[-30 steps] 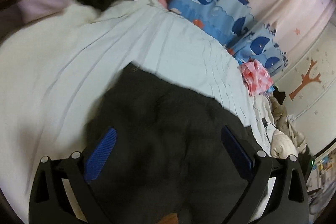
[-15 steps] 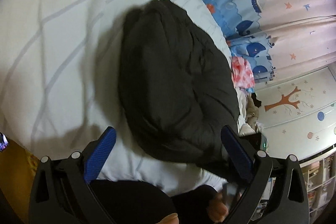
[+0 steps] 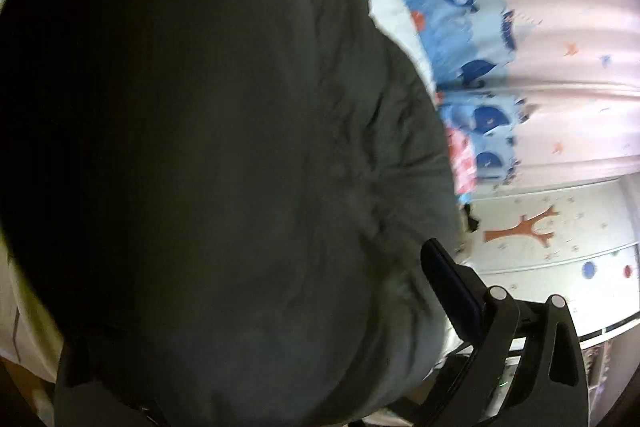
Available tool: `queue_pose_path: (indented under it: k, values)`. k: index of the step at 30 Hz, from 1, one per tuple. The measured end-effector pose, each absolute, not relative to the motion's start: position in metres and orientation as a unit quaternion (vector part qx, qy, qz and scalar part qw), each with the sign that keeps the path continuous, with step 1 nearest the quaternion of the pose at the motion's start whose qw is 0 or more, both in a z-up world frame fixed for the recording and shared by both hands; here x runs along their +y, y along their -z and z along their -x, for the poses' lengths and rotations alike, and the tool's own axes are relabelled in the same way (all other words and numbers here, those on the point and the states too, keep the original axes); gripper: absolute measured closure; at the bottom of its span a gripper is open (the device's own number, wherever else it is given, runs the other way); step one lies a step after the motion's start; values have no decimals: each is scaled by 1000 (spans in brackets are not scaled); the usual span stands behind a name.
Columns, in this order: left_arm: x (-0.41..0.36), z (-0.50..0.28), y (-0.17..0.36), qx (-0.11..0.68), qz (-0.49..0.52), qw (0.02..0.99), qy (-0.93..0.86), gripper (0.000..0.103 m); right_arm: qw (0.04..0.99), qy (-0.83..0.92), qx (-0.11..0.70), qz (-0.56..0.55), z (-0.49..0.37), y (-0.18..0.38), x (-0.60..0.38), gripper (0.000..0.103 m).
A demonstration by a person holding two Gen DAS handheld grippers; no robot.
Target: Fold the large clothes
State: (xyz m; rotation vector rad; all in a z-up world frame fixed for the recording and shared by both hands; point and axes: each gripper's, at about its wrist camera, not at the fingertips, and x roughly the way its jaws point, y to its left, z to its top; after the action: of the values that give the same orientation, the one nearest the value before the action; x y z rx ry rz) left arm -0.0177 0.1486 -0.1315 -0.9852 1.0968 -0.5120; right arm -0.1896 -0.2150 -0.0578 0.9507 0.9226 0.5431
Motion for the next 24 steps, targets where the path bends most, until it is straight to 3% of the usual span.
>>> queue_pose_path:
  k: [3,7,9,11,17,20,21,24]
  values:
    - [148,19,139,497,437,715,226,9,762,-175,419,-462,223,75,-285,6]
    - [146,26,138,484,439,730,200,23,736,-137,372,-549,255,103,-370,6]
    - [148,28,136,475,453,729,196,45,730,-145,331,-581,259,104,-394,6]
    - [150,30,131,463,459,731,202,55,727,-158,298,-599,260,104,-409,6]
    - [147,29,137,466,458,727,209,57,721,-165,284,-611,253,114,-422,7]
    - [146,33,136,455,455,735,215,63,737,-168,286,-589,237,107,-411,10]
    - [144,35,133,449,453,738,220,67,737,-158,290,-589,233,107,-410,21]
    - [142,41,120,438,449,744,232,72,733,-127,294,-600,225,113,-403,71]
